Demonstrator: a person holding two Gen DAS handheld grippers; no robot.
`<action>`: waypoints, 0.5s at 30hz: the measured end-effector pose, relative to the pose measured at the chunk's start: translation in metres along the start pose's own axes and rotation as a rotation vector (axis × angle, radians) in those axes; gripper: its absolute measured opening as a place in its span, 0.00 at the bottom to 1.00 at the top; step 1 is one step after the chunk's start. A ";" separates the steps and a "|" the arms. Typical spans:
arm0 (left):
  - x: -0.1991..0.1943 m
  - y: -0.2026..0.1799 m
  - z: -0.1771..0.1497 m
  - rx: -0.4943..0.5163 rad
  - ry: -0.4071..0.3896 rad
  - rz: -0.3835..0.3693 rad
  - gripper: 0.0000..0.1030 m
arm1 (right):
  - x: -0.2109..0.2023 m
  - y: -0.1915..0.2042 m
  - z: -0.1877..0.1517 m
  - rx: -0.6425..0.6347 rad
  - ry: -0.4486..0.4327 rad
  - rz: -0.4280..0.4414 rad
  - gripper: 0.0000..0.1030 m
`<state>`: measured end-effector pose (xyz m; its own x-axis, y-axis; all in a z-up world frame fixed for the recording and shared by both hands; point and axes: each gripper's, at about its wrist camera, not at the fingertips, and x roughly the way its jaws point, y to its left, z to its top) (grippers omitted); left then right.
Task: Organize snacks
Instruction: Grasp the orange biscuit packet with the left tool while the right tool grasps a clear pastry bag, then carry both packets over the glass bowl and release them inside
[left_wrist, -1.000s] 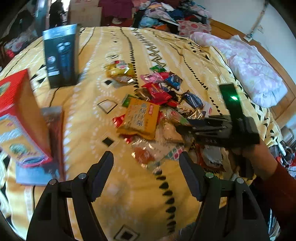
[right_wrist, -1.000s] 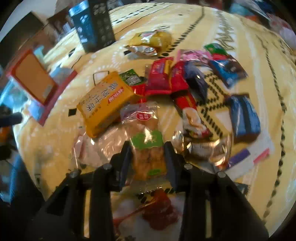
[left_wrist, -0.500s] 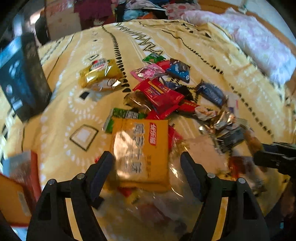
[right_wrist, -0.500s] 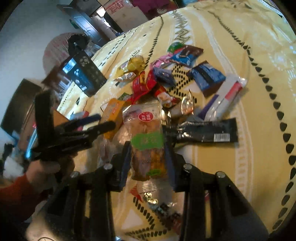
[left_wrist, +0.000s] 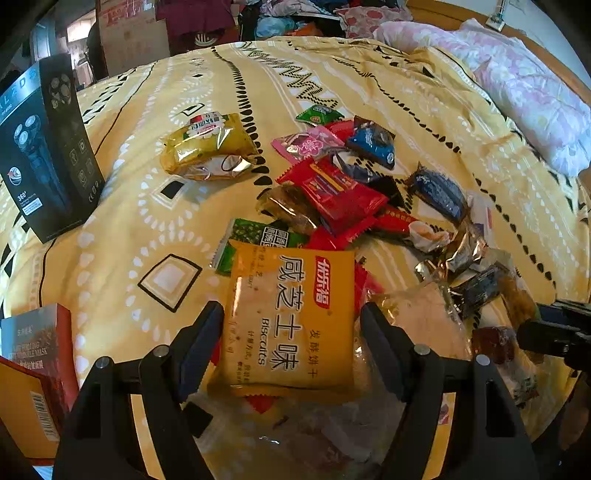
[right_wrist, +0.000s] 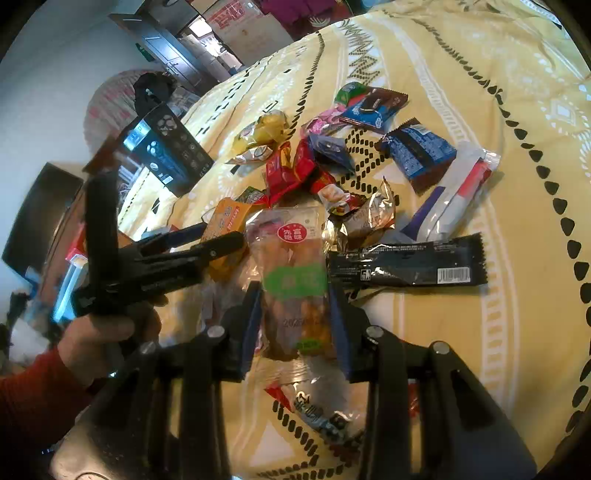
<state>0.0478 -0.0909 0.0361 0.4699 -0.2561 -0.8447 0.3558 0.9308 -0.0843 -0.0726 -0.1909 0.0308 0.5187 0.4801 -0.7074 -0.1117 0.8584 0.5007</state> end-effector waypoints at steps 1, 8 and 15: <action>0.002 -0.001 -0.001 0.007 0.002 0.010 0.73 | 0.000 0.000 0.000 0.001 0.000 -0.003 0.35; -0.017 -0.005 -0.005 0.028 -0.060 0.045 0.69 | -0.003 0.001 0.001 0.002 -0.030 -0.031 0.34; -0.094 -0.002 0.005 -0.010 -0.213 0.022 0.69 | -0.024 0.020 0.017 -0.054 -0.107 -0.084 0.34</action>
<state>0.0075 -0.0697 0.1187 0.6379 -0.2845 -0.7156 0.3364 0.9389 -0.0735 -0.0724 -0.1883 0.0663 0.6156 0.3864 -0.6868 -0.1081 0.9047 0.4120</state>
